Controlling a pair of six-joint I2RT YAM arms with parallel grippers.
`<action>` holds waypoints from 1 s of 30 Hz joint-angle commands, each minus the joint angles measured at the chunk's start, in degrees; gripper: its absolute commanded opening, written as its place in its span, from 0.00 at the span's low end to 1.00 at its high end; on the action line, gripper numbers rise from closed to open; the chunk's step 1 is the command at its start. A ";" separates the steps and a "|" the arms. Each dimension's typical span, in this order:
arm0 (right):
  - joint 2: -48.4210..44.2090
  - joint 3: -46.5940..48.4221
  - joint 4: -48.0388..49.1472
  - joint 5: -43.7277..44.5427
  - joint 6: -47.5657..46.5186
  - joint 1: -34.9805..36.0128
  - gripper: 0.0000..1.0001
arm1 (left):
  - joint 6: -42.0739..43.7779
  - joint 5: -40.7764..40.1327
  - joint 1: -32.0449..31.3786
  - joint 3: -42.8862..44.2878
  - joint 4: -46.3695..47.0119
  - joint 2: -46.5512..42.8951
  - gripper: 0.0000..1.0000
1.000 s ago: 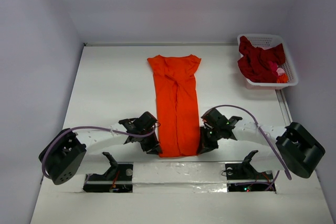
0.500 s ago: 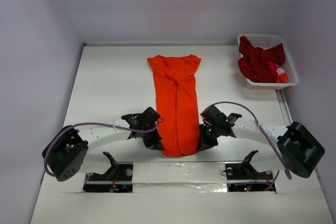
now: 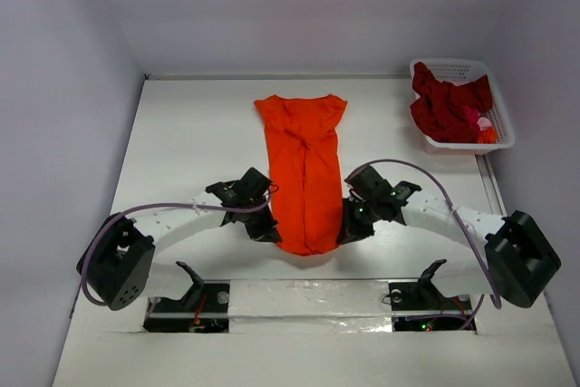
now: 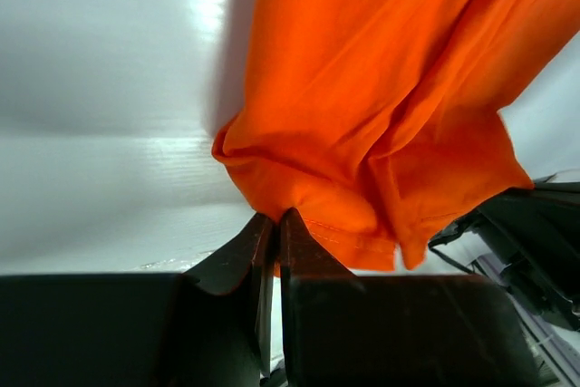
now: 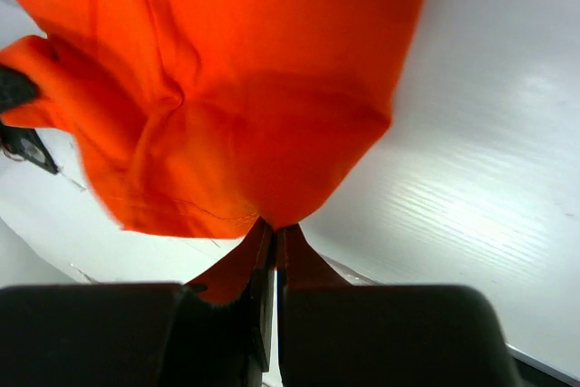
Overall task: Fold and stack the t-shirts
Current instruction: Fold the folded rectangular tshirt in 1/3 of the way
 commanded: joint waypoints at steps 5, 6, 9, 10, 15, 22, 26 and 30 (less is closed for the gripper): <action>0.54 4.75 -2.61 0.24 -3.86 -5.21 0.00 | 6.42 -1.46 6.35 6.21 -4.05 0.89 0.00; 1.06 5.53 -2.79 0.15 -4.29 -5.22 0.00 | 6.87 -1.46 7.14 6.82 -4.40 1.59 0.00; 2.38 7.38 -3.23 -0.20 -5.53 -6.54 0.00 | 8.10 -1.55 7.76 8.93 -4.58 3.26 0.00; 2.73 8.00 -3.49 -0.20 -6.05 -6.54 0.00 | 8.28 -1.46 8.37 9.37 -4.58 3.70 0.00; 5.63 11.52 -4.20 -0.64 -7.20 -7.68 0.00 | 9.59 -1.20 8.91 12.89 -4.32 7.30 0.00; 10.64 17.67 -4.46 -1.70 -8.86 -9.70 0.00 | 12.05 -0.93 11.28 19.13 -5.55 11.96 0.00; 13.80 20.57 -4.81 -1.79 -10.18 -11.54 0.00 | 13.99 -0.76 13.82 22.64 -6.51 14.16 0.00; 16.44 23.29 -5.08 -2.05 -11.06 -12.25 0.00 | 15.83 -0.67 15.06 25.63 -7.48 16.53 0.00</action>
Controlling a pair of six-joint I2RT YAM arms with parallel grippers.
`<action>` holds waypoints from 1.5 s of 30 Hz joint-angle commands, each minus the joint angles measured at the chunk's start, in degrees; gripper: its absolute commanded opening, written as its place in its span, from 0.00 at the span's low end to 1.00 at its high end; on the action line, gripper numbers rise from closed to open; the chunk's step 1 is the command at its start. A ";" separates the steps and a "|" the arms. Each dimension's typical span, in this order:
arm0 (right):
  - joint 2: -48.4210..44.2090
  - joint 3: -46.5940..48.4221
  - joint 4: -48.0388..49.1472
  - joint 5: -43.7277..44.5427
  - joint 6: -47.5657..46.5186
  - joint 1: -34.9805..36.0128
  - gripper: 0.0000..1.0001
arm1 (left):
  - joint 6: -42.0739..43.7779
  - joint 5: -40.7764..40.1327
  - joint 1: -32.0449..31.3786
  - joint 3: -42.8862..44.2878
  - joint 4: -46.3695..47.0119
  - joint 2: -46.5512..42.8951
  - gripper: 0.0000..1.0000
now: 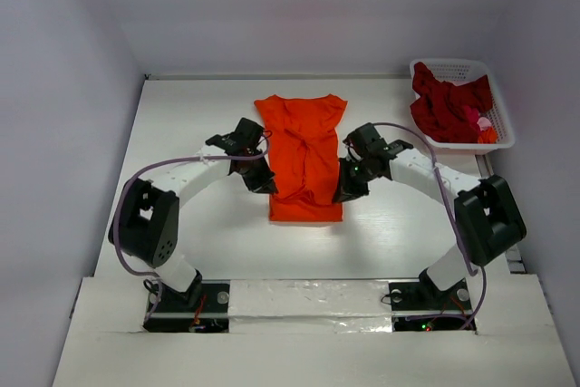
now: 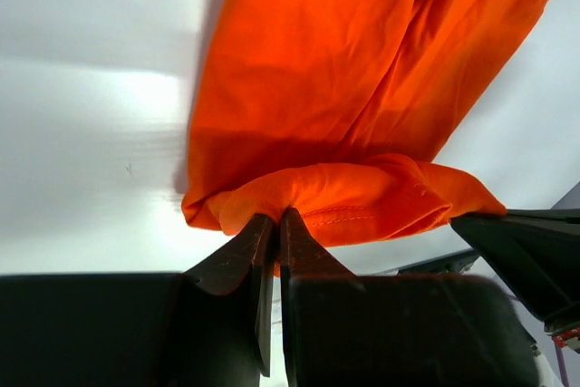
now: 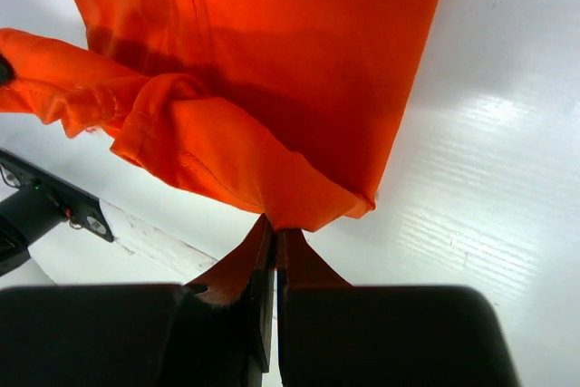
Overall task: Fold and stack the t-shirts
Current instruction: Fold the folded rectangular tshirt in 1/3 of the way
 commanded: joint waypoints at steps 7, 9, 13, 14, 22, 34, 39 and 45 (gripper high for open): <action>4.51 8.79 -2.33 -0.71 -3.82 -3.21 0.00 | 5.05 0.51 3.20 6.66 -2.94 4.44 0.00; 5.56 10.10 -2.42 -1.07 -4.08 -3.22 0.00 | 5.31 0.60 3.73 7.72 -3.03 5.41 0.00; 7.23 11.51 -2.51 -0.98 -4.43 -3.74 0.00 | 5.67 0.95 4.26 9.21 -3.12 6.73 0.00; 7.50 11.78 -2.42 -0.98 -4.43 -4.27 0.00 | 5.75 1.04 4.26 9.73 -3.12 6.99 0.00; 10.04 13.79 -2.07 -0.98 -4.43 -4.80 0.00 | 6.98 1.39 5.31 13.08 -3.12 10.42 0.00; 15.05 19.51 -2.51 -1.33 -5.22 -7.08 0.00 | 7.69 2.27 5.84 17.21 -2.15 15.51 0.00; 17.16 21.53 -2.51 -1.59 -5.58 -7.08 0.00 | 8.30 2.18 6.37 19.05 -1.97 17.27 0.00; 19.36 22.68 -1.19 -1.25 -5.40 -7.08 0.01 | 8.39 1.92 7.94 21.69 -1.89 19.30 0.00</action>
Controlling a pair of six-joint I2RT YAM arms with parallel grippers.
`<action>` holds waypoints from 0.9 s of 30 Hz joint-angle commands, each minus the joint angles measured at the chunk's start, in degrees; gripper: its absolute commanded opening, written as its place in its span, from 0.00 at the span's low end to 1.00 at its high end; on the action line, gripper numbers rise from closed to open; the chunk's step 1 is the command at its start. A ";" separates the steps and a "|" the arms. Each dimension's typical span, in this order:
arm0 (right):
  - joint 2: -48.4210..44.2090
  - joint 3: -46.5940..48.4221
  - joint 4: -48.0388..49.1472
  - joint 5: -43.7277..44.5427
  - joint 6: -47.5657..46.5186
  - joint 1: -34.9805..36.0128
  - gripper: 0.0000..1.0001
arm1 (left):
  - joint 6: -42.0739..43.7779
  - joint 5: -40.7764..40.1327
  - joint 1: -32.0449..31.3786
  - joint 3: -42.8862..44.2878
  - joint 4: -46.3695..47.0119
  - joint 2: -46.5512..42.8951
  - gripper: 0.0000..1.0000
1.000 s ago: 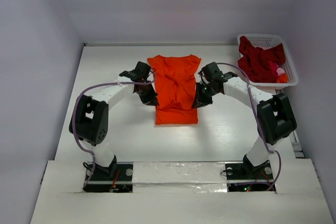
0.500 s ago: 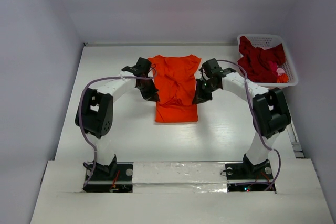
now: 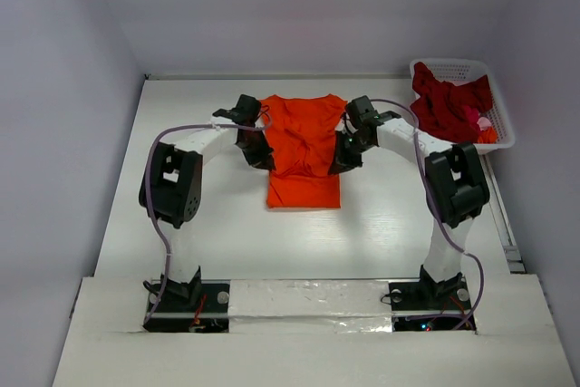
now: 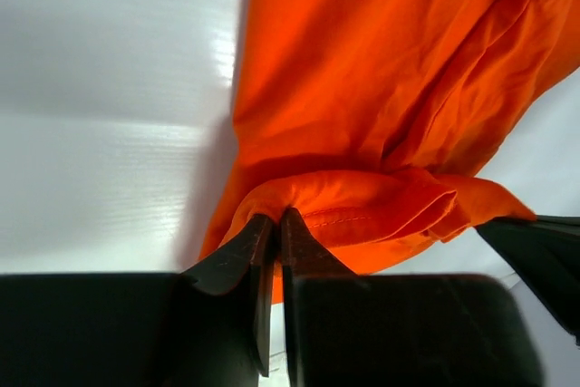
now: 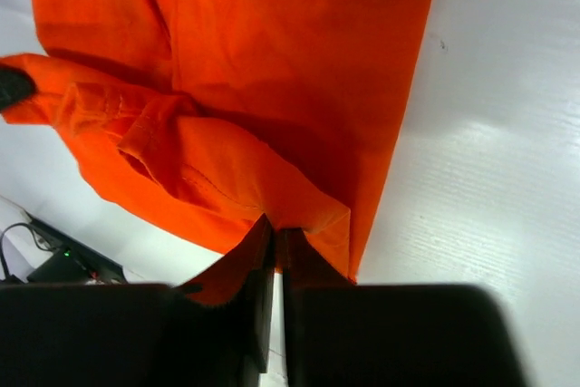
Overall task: Fold and stack the t-shirts
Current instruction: Fold the folded rectangular tshirt in 1/3 of the way
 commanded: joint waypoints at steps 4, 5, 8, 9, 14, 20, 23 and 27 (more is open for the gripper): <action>0.81 2.98 2.27 0.62 -0.53 -1.58 0.50 | 1.22 -0.31 1.50 5.72 -0.51 0.61 0.15; 1.33 3.51 2.44 0.71 -0.61 -1.58 0.53 | 1.31 -0.31 1.50 6.25 -0.51 0.70 0.23; 2.82 5.35 2.09 0.79 -1.23 -2.89 0.62 | 1.49 -0.14 2.64 6.61 0.01 1.05 0.45; 3.27 5.97 2.01 0.88 -1.40 -2.90 0.63 | 1.49 -0.22 2.65 6.61 0.36 1.14 0.50; 5.29 11.59 -0.53 2.20 -2.98 -3.43 0.65 | 1.22 -0.14 4.40 6.87 2.04 1.06 0.55; 0.31 10.38 -0.37 1.06 -2.37 -3.43 0.62 | 3.15 -3.03 4.40 8.37 -1.21 -2.54 0.44; -4.70 7.13 0.07 1.76 -2.02 -2.20 0.46 | 3.77 -4.44 4.40 6.44 -1.92 -6.93 0.24; -6.75 4.13 0.25 1.85 -1.14 -0.26 0.06 | 4.12 -2.87 4.40 1.25 -1.04 -10.63 0.00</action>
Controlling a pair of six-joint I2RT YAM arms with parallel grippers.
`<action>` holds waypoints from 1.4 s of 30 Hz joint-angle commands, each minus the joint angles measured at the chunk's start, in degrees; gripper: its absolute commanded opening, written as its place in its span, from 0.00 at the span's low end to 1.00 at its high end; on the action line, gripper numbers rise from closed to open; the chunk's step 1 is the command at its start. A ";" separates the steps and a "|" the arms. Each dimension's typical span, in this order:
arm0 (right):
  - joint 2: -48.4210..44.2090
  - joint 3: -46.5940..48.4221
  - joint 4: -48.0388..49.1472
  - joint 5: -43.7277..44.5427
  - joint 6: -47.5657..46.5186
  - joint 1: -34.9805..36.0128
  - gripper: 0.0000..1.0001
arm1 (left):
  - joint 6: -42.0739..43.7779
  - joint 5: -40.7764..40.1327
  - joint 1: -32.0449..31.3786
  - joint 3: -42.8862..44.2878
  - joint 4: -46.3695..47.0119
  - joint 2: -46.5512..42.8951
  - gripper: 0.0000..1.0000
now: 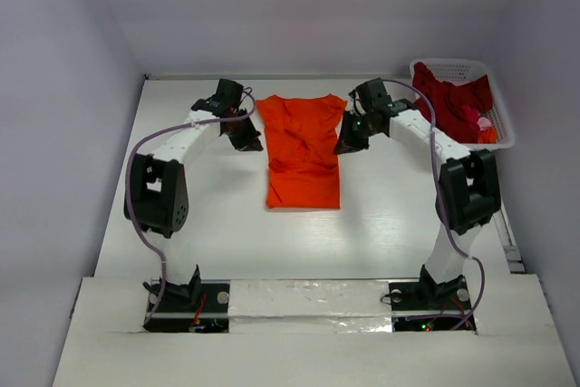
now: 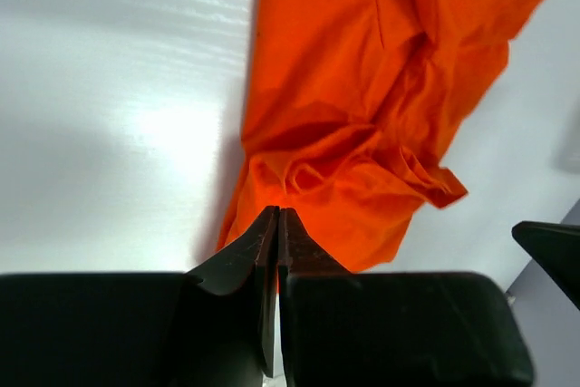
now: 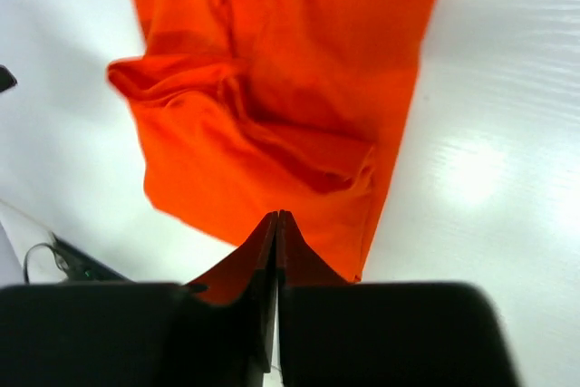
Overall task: Fold and stack the t-shirts
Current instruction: Fold the folded rectangular tshirt in 1/3 of the way
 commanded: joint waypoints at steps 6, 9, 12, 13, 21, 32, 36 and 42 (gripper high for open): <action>-1.56 -3.10 2.48 -0.58 2.15 5.52 0.00 | 1.17 3.06 -2.53 -6.73 0.74 -6.07 0.00; 0.28 -2.57 2.57 -1.28 2.23 5.52 0.00 | 1.61 2.97 -3.67 -7.61 1.00 -4.32 0.00; 2.04 -2.04 2.84 -1.37 2.23 5.52 0.00 | 1.35 3.23 -3.68 -8.05 2.84 -2.47 0.00; 2.39 -1.69 2.84 -1.28 2.15 5.52 0.00 | 1.17 3.32 -4.20 -7.96 3.55 -1.42 0.00; 7.49 1.65 2.49 -0.49 1.18 5.52 0.00 | 0.56 4.11 -4.73 -2.44 4.61 4.74 0.00; 15.39 15.07 -1.64 2.76 0.48 5.52 0.00 | 0.20 4.11 -4.73 6.26 3.03 12.21 0.00; 18.04 20.10 -3.31 2.68 0.83 5.00 0.00 | 0.47 3.41 -4.21 10.14 1.62 14.32 0.00; 17.52 21.42 -3.31 -0.75 2.24 -1.50 0.00 | 1.60 2.36 0.27 12.76 0.22 14.41 0.00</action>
